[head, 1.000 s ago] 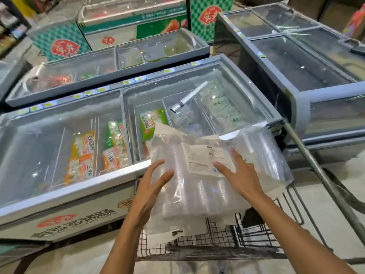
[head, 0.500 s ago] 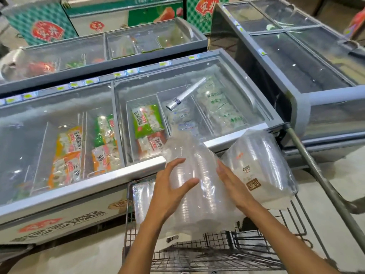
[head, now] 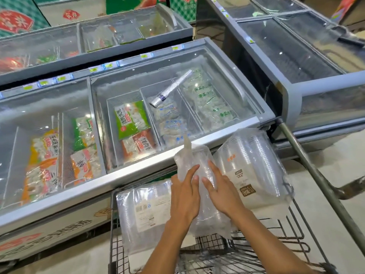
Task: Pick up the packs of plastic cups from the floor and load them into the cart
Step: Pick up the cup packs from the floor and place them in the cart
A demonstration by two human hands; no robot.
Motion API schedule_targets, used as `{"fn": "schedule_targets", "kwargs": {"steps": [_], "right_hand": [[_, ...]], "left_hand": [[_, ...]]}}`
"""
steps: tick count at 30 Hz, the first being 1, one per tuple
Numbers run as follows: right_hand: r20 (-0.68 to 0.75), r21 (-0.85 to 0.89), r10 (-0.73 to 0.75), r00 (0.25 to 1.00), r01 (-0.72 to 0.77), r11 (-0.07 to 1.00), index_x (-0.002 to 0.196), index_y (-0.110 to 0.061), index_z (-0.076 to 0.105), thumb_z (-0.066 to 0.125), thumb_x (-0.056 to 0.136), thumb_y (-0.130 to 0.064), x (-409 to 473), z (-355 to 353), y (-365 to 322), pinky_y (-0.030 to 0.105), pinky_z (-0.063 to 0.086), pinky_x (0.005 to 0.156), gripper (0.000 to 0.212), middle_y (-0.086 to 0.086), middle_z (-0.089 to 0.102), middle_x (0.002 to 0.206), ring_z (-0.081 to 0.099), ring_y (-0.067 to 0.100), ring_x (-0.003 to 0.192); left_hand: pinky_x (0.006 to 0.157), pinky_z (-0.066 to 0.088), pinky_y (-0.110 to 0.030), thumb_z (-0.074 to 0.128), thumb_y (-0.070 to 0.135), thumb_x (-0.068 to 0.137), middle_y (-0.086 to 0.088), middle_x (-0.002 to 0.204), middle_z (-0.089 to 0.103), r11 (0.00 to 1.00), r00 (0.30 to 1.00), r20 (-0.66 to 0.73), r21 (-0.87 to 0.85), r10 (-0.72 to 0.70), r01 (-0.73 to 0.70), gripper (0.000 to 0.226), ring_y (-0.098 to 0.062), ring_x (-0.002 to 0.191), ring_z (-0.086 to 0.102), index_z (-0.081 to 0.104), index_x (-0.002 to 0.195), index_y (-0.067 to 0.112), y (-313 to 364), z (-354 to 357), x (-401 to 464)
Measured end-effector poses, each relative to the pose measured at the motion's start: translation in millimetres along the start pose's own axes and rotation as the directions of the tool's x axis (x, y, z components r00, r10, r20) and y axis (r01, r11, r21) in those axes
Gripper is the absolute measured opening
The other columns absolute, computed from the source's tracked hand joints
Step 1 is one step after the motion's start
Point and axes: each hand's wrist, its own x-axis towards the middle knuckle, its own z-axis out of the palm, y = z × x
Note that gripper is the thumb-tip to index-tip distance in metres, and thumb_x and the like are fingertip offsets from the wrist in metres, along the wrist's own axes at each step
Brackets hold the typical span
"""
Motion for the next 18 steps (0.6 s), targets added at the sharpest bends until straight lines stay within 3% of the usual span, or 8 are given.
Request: {"fn": "schedule_targets", "kwargs": {"steps": [4,8,13,18], "right_hand": [[-0.025,-0.040,0.004,1.000,-0.005,0.999,0.151,-0.067,-0.005,0.024,0.100,-0.071,21.1,17.3,17.9,0.049,0.038,0.115,0.059,0.004,0.034,0.165,0.041,0.027,0.144],[0.026,-0.061,0.033,0.999,-0.032,0.998,0.156,-0.060,-0.003,0.027,0.103,-0.065,38.3,33.9,34.7,0.048,0.043,0.109,0.061,0.012,0.043,0.153,0.048,0.028,0.135],[0.051,-0.112,0.072,0.996,-0.065,0.992,0.156,-0.057,-0.005,0.024,0.102,-0.069,58.2,47.5,43.2,0.050,0.044,0.106,0.063,0.015,0.055,0.136,0.049,0.030,0.129],[0.036,-0.137,0.051,0.998,-0.045,0.990,0.162,-0.045,0.006,0.027,0.101,-0.068,76.6,45.6,42.6,0.048,0.047,0.104,0.068,0.017,0.058,0.137,0.055,0.035,0.126]], "left_hand": [[0.110,0.042,-0.036,0.027,0.055,0.109,-0.007,0.148,0.036,0.999,0.996,-0.077,0.022,-0.042,0.044,0.043,-0.025,0.132,0.048,0.031,0.151,0.062,-15.2,22.0,12.9],[0.106,0.047,-0.048,0.028,0.062,0.106,-0.012,0.153,0.034,0.990,0.989,-0.073,0.047,-0.128,0.131,0.048,-0.030,0.127,0.052,0.014,0.151,0.069,-37.3,37.4,21.0],[0.099,0.045,-0.039,0.031,0.060,0.107,-0.015,0.143,0.041,0.985,0.989,-0.036,0.084,-0.146,0.148,0.052,-0.032,0.120,0.055,0.016,0.156,0.060,-58.8,43.5,39.4],[0.097,0.045,-0.037,0.033,0.061,0.106,-0.015,0.146,0.039,0.980,0.984,-0.022,0.083,-0.179,0.180,0.055,-0.033,0.118,0.058,0.019,0.159,0.055,-59.1,42.0,55.1]]}}
